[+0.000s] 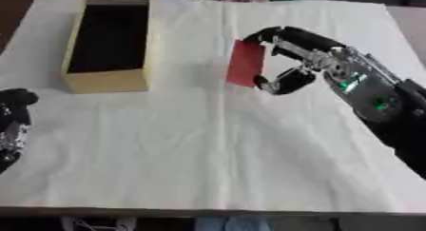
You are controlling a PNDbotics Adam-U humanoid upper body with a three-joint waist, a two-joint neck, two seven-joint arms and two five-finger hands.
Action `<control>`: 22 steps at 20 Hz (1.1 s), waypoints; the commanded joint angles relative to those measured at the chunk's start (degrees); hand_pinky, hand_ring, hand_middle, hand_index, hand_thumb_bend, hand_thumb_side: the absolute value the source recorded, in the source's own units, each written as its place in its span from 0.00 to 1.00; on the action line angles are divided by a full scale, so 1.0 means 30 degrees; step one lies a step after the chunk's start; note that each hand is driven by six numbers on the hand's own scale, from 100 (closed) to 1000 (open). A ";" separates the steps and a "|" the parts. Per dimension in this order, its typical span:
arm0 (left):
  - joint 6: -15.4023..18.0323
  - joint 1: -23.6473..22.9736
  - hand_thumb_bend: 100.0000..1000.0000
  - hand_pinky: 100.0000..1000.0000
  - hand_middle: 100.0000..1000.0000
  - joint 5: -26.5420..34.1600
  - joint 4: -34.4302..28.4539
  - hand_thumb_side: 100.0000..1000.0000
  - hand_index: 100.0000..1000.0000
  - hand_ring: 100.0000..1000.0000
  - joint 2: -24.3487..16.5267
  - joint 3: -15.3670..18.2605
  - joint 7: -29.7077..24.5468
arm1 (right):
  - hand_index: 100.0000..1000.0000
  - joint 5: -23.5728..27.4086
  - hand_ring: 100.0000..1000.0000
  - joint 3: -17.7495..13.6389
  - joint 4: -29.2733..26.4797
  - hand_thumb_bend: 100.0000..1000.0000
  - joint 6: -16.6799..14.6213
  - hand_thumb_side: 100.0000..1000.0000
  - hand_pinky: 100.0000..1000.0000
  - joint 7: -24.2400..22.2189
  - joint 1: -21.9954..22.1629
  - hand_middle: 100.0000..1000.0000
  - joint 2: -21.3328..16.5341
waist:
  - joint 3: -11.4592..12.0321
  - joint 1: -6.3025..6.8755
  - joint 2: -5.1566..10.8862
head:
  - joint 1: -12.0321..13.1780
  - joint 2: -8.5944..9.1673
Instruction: Pick up objects on the table and place them in the box.
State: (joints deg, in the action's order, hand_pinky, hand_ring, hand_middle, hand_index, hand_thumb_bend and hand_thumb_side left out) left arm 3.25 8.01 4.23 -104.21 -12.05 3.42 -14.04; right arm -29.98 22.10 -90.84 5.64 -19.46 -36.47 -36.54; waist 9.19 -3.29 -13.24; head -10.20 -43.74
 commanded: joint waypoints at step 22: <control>0.0028 0.0718 0.00 1.00 0.65 0.0317 -0.0236 0.19 0.74 0.80 -0.0258 -0.0607 -0.0661 | 0.86 -0.3774 0.97 -0.0380 0.4399 0.10 -0.1261 0.00 0.69 0.1029 -0.7088 0.33 0.5451 | 0.1808 -0.0131 0.0134 | -0.0862 0.0791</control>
State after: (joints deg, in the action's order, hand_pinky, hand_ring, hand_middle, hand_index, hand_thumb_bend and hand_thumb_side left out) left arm 3.24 9.44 4.71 -104.21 -12.05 1.78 -15.71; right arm -40.12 21.54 -78.42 2.42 -16.66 -56.29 -20.76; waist 14.76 -3.99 -13.62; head -12.40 -42.12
